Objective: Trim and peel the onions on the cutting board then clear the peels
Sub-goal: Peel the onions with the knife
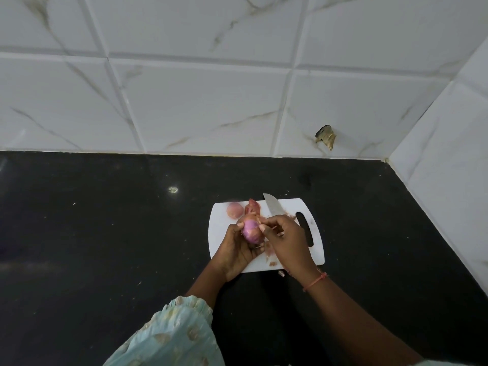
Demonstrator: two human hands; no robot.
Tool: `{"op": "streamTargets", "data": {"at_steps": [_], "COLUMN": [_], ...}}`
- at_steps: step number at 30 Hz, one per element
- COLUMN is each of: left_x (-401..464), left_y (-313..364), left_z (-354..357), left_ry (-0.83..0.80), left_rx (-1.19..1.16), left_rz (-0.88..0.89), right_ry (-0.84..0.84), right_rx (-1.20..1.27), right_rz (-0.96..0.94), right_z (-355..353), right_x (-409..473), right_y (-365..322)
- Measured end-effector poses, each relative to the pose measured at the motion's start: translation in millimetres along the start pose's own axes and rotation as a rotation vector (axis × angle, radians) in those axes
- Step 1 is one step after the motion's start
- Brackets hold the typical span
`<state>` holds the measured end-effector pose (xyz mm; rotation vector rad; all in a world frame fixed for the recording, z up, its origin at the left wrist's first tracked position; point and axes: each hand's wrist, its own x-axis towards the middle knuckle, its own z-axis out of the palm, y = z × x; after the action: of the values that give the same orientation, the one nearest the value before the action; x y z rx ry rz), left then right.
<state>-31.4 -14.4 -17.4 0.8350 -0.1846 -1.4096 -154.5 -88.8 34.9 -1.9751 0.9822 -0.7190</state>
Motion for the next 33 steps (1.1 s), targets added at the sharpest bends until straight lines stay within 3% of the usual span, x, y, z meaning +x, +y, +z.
{"op": "streamTargets", "data": {"at_steps": [8, 12, 14, 17, 23, 28, 33], "left_x": [1, 2, 4, 5, 2, 2, 2], "left_y": [-1, -1, -1, -2, -1, -1, -1], "left_z": [-4, -5, -8, -10, -2, -4, -3], "left_ry": [-0.033, -0.046, -0.033, -0.021, -0.027, -0.016, -0.056], "left_rx": [0.022, 0.026, 0.028, 0.009, -0.011, -0.009, 0.004], "left_rz": [-0.007, 0.003, -0.006, -0.01, 0.006, -0.003, -0.006], "right_ry": [0.081, -0.14, -0.218, -0.178, -0.14, -0.051, -0.101], "right_rx": [-0.076, 0.015, -0.141, -0.315, -0.464, -0.398, -0.051], "right_rz": [0.017, 0.058, -0.027, -0.141, -0.138, -0.101, -0.116], "right_z": [-6, -4, 2, 5, -5, -14, -7], "right_x": [5, -3, -7, -6, 8, 16, 7], "right_y": [3, -4, -2, 3, 8, 18, 0]}}
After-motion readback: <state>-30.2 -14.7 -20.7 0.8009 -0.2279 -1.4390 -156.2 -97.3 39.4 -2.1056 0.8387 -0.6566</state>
